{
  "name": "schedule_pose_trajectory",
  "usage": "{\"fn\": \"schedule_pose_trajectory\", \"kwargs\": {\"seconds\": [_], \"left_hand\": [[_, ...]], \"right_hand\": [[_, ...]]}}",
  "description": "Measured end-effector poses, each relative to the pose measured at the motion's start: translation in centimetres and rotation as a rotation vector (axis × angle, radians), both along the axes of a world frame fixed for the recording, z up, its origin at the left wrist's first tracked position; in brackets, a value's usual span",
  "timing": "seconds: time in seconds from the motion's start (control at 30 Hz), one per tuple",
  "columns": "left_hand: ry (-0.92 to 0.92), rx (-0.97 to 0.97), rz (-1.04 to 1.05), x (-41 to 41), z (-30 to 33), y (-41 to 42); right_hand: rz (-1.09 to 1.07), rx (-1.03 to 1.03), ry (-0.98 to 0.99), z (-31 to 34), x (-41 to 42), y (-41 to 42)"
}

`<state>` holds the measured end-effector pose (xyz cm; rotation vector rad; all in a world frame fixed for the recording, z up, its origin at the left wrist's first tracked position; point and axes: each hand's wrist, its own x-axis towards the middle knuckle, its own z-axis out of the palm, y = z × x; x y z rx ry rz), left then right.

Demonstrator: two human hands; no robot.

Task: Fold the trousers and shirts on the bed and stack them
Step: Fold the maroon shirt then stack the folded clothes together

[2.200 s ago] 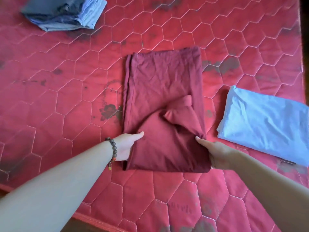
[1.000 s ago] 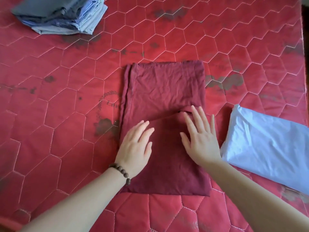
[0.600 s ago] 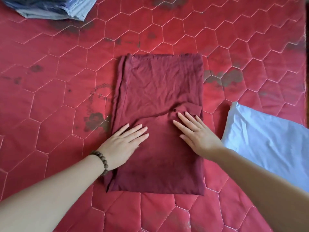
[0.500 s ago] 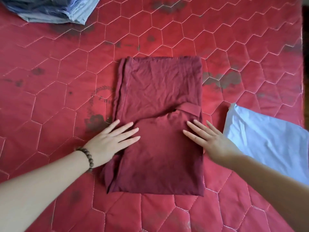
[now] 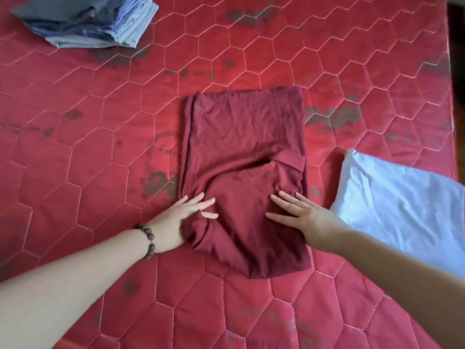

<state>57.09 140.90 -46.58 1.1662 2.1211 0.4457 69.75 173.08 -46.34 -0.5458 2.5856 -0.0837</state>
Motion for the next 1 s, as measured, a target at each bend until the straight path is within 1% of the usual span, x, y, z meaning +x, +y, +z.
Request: {"fn": "schedule_pose_trajectory", "kwargs": {"seconds": [0.07,0.1,0.17,0.2,0.23,0.27,0.3,0.33,0.37,0.4,0.43,0.47,0.53,0.6,0.67,0.73,0.8,0.83,0.9,0.97,1.0], "left_hand": [[-0.181,-0.017,0.169,0.7,0.9,-0.3],[-0.285,-0.020,0.268,0.9,1.4,-0.7],[-0.450,-0.007,0.471,1.4,2.2,-1.5],[-0.526,0.021,0.607,1.3,2.7,-1.6],[-0.624,0.095,0.768,1.1,3.0,-1.5],[-0.752,0.201,0.950,0.7,3.4,-1.1],[-0.900,0.309,1.095,0.1,3.6,-0.5],[-1.032,0.413,1.181,-0.6,3.7,0.3],[-1.066,0.456,1.218,-1.4,3.5,1.0],[-1.032,0.448,1.256,-2.1,3.3,1.8],[-0.942,0.413,1.303,-2.7,2.8,2.7],[-0.869,0.373,1.350,-3.0,2.2,3.5],[-0.811,0.327,1.369,-3.1,0.8,5.2],[-0.812,0.317,1.370,-3.1,-0.5,6.2],[-0.797,0.297,1.412,-3.7,-1.1,6.3],[-0.788,0.254,1.443,-4.5,-1.6,5.8],[-0.841,0.280,1.476,-4.6,-2.1,5.4],[-0.864,0.286,1.472,-4.6,-2.3,5.2],[-0.881,0.283,1.437,-4.4,-2.5,5.4],[-0.852,0.311,1.444,-5.0,-2.7,5.9],[-0.828,0.323,1.462,-5.6,-2.5,6.2]], "right_hand": [[-0.068,-0.128,-0.216,1.5,0.4,-0.4],[-0.151,-0.246,-0.324,2.5,0.6,-0.6],[-0.416,-0.493,-0.476,5.0,0.9,-0.8],[-0.528,-0.581,-0.517,6.3,0.9,-0.6],[-0.632,-0.641,-0.528,7.1,0.8,-0.1],[-0.724,-0.703,-0.537,7.6,0.3,0.5],[-0.809,-0.808,-0.524,7.9,-0.4,1.0],[-0.946,-0.932,-0.500,7.7,-1.3,1.5],[-1.137,-1.054,-0.490,6.9,-2.2,1.8],[-1.340,-1.127,-0.471,5.9,-3.2,1.8],[-1.507,-1.113,-0.431,4.6,-4.1,1.7],[-1.599,-0.991,-0.373,3.1,-4.7,1.5],[-1.679,-0.799,-0.275,0.9,-4.9,1.0],[-1.677,-0.759,-0.212,-0.2,-4.6,0.5],[-1.584,-0.699,-0.102,-0.5,-4.5,0.3],[-1.531,-0.704,0.084,-0.3,-4.3,0.5],[-1.526,-0.747,0.227,0.0,-4.0,0.5],[-1.540,-0.754,0.234,-0.3,-3.8,0.6],[-1.612,-0.680,0.116,-0.6,-3.7,0.9],[-1.717,-0.635,-0.013,-0.9,-4.2,1.5],[-1.734,-0.629,-0.026,-0.7,-4.8,1.9]]}}
